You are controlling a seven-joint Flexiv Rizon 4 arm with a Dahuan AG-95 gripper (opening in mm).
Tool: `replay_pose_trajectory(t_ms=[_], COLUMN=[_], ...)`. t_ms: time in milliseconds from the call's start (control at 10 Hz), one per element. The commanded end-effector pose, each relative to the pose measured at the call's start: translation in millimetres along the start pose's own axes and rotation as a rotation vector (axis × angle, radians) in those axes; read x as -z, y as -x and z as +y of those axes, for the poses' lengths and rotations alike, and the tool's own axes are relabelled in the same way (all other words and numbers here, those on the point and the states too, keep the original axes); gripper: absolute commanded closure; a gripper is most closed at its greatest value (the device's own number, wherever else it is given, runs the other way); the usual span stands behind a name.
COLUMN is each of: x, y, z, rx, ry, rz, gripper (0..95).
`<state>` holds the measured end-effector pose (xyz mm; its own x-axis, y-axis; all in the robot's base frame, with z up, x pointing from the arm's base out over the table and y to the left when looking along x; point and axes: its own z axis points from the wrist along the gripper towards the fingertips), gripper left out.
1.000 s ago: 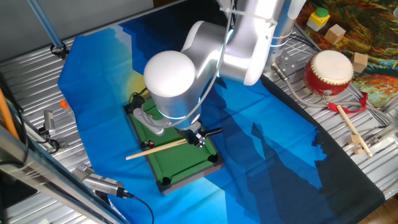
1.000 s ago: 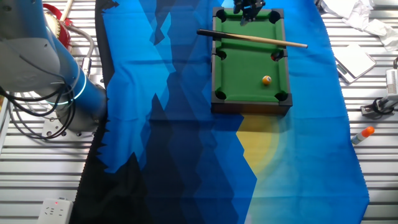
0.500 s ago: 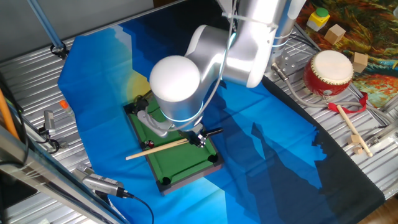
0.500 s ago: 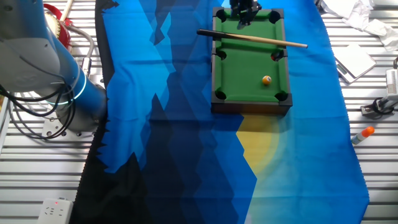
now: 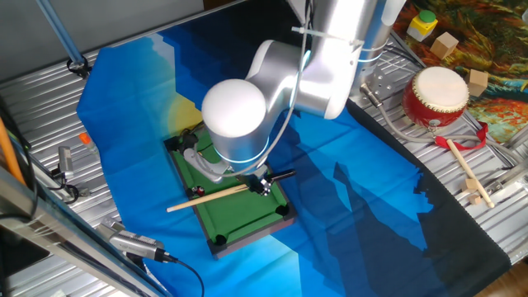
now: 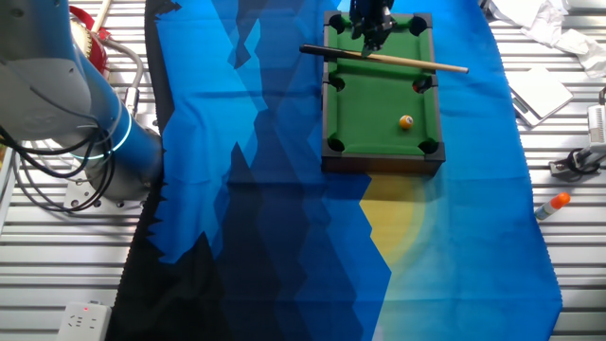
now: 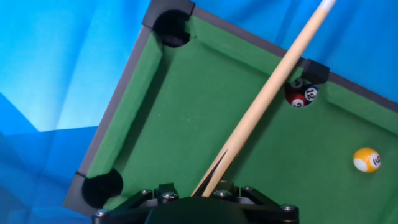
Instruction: Hit the pool ball
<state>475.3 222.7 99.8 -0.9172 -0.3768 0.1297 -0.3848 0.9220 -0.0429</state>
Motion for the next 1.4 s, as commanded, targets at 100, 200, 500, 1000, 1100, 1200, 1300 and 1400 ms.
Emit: replay_pose_trajectory(t_ms=[100, 200, 500, 1000, 1100, 1200, 1300, 1400], x=[-2.6, -6.1, -11.5, -14.3, -14.2, -10.9, -4.8, 3.8], y=[1.1, 0.8, 0.7, 0.5, 0.4, 1.0, 2.2, 2.8], z=[-1.5, -1.9, -2.7, -3.2, -3.2, -3.7, -4.9, -6.0], rx=[-0.001, -0.001, -0.031, -0.065, -0.065, -0.114, -0.114, -0.054], ry=[-0.008, -0.009, -0.008, -0.007, -0.003, 0.027, 0.029, 0.037], rz=[0.004, 0.004, 0.004, 0.005, 0.002, -0.007, -0.004, -0.011], gripper=[57.0, 57.0, 76.0, 95.0, 95.0, 95.0, 95.0, 95.0])
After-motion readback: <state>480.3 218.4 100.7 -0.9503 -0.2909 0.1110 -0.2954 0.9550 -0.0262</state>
